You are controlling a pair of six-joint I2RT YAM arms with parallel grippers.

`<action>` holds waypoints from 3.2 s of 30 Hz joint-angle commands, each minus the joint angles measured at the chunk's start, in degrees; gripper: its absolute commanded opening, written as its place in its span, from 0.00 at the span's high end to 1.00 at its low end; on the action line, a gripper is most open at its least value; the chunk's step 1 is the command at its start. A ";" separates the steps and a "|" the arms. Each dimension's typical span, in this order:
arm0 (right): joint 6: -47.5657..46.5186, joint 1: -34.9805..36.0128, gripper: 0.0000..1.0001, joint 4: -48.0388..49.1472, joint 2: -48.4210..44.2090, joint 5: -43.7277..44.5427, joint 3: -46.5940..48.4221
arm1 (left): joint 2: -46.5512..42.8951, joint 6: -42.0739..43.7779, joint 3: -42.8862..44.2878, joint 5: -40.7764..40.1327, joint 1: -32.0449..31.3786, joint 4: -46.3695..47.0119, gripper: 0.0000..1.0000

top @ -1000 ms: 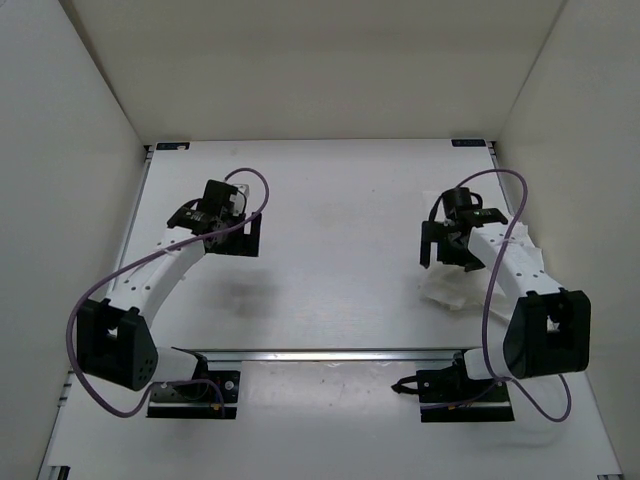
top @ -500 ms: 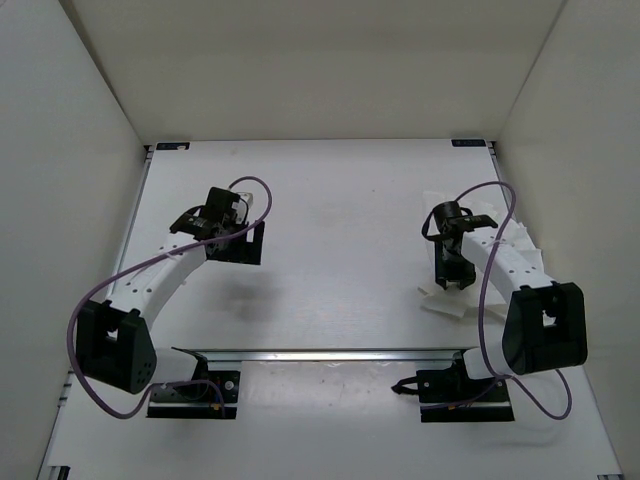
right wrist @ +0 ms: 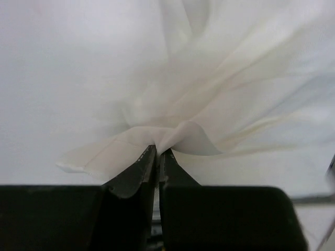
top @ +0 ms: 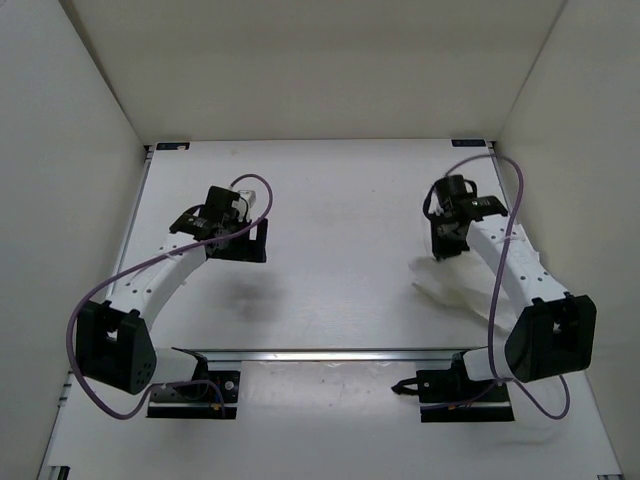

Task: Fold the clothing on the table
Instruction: Move the skirt to the center of the board, then flatten the skirt out

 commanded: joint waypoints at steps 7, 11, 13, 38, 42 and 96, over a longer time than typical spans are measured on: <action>-2.42 16.43 1.00 14.87 7.24 -14.55 45.13 | 2.85 0.72 13.95 0.61 0.02 -3.24 0.01; 0.04 16.19 1.00 24.99 0.48 -17.99 37.80 | -1.09 1.43 20.71 -2.57 3.88 -6.94 0.01; 4.15 10.57 1.00 30.69 -5.48 -22.38 23.78 | -2.85 2.57 24.66 -7.12 4.60 -9.13 0.01; 4.08 -4.22 0.12 36.88 -4.47 -21.26 -10.58 | -3.04 -4.20 5.18 6.48 -11.84 13.26 0.01; 6.28 -3.43 0.40 34.15 0.82 -22.22 -7.24 | 0.56 -3.32 4.29 8.32 -12.90 22.49 0.02; 2.33 -2.28 0.26 34.41 15.33 -26.17 6.66 | -6.73 -8.16 -0.62 -5.11 -10.37 13.34 0.25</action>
